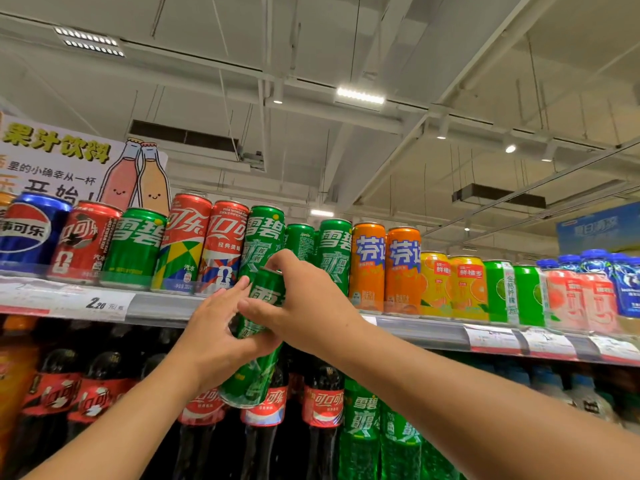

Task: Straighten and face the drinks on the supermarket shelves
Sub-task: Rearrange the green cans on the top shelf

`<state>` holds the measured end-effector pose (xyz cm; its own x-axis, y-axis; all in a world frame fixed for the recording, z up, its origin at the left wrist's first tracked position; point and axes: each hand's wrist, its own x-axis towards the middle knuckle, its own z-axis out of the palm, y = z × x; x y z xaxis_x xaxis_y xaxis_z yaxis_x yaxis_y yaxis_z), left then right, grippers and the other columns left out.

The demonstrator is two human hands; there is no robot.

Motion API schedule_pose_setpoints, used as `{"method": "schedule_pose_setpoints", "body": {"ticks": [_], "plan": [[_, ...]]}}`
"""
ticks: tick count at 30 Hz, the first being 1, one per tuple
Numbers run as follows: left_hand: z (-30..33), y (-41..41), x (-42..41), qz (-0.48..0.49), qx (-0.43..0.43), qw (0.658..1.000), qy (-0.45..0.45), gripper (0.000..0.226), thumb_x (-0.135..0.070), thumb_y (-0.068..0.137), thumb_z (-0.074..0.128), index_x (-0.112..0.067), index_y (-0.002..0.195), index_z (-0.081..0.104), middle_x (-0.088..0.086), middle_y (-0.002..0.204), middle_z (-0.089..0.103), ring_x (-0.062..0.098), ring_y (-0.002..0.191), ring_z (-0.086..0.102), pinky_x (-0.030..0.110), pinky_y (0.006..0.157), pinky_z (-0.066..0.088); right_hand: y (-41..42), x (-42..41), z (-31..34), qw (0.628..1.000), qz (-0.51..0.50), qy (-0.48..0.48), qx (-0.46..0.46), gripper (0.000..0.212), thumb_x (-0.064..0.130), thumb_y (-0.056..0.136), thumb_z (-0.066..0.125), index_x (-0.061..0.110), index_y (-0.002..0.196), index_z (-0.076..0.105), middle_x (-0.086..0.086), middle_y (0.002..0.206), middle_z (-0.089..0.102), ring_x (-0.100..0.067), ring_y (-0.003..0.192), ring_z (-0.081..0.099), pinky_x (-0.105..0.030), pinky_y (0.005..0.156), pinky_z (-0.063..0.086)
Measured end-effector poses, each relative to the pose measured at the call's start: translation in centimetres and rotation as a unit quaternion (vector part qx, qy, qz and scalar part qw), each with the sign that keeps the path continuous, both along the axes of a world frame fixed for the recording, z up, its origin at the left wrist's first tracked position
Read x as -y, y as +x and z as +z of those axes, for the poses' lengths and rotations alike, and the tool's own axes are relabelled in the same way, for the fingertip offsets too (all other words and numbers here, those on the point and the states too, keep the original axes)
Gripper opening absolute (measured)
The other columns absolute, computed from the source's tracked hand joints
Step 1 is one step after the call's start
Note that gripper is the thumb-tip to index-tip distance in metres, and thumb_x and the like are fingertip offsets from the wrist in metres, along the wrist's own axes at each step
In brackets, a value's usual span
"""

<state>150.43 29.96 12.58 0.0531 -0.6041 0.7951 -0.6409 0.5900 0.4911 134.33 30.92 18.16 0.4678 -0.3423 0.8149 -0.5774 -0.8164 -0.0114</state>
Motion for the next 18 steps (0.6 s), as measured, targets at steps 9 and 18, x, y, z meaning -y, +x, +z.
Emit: {"method": "schedule_pose_setpoints", "body": {"ticks": [9, 18], "plan": [[-0.1, 0.7, 0.3, 0.01, 0.044, 0.999, -0.02, 0.076, -0.096, 0.065, 0.017, -0.062, 0.133, 0.023, -0.027, 0.15, 0.017, 0.002, 0.143, 0.006, 0.037, 0.119, 0.005, -1.7, 0.0, 3.0, 0.998, 0.064, 0.002, 0.021, 0.052, 0.046, 0.086, 0.067, 0.022, 0.129, 0.051, 0.003, 0.123, 0.058, -0.012, 0.099, 0.06, -0.027, 0.081, 0.055], [-0.5, 1.2, 1.9, 0.111, 0.207, 0.968, -0.087, 0.049, -0.032, 0.096, 0.05, -0.035, 0.144, 0.039, -0.031, 0.15, 0.01, -0.009, 0.141, -0.003, 0.02, 0.115, -0.006, -3.7, 1.8, 11.9, 0.993, 0.036, -0.051, 0.101, 0.045, 0.044, 0.085, 0.07, 0.025, 0.123, 0.057, 0.006, 0.1, 0.062, -0.002, 0.081, 0.058, -0.017, 0.061, 0.046]]}}
